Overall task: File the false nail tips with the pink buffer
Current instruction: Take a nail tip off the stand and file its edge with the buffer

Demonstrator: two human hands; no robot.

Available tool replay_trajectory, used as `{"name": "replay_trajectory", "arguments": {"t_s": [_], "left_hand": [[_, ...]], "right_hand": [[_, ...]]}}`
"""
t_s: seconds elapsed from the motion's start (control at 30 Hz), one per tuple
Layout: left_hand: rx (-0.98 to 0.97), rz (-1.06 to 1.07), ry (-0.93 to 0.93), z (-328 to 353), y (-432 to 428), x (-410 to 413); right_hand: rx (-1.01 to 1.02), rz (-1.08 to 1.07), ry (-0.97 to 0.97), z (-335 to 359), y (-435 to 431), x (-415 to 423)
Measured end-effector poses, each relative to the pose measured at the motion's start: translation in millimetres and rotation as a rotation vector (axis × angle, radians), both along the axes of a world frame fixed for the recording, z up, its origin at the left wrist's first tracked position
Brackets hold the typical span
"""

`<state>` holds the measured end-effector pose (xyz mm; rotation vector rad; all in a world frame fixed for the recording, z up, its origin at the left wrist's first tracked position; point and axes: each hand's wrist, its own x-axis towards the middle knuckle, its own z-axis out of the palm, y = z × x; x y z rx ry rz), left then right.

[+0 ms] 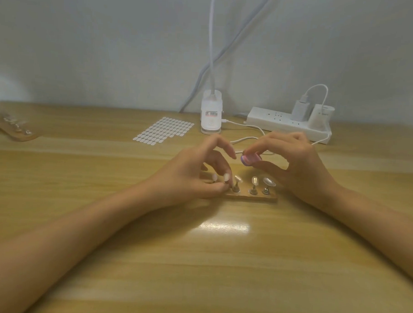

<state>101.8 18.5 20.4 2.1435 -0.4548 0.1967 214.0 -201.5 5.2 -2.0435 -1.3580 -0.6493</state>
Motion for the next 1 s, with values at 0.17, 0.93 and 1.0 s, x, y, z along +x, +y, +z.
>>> {"name": "replay_trajectory", "arguments": {"t_s": [0.17,0.93,1.0], "left_hand": [[-0.044,0.016,0.041,0.1,-6.6,-0.6],[0.107,-0.082,0.018,7.9,-16.7,-5.4],[0.166,-0.100,0.015,11.4,-16.3,-6.4]], "right_hand": [[-0.004,-0.022,-0.017,-0.3,1.2,-0.7],[-0.054,-0.024,0.004,-0.2,2.0,-3.2],[-0.060,-0.023,-0.001,-0.4,1.9,-3.4]]}}
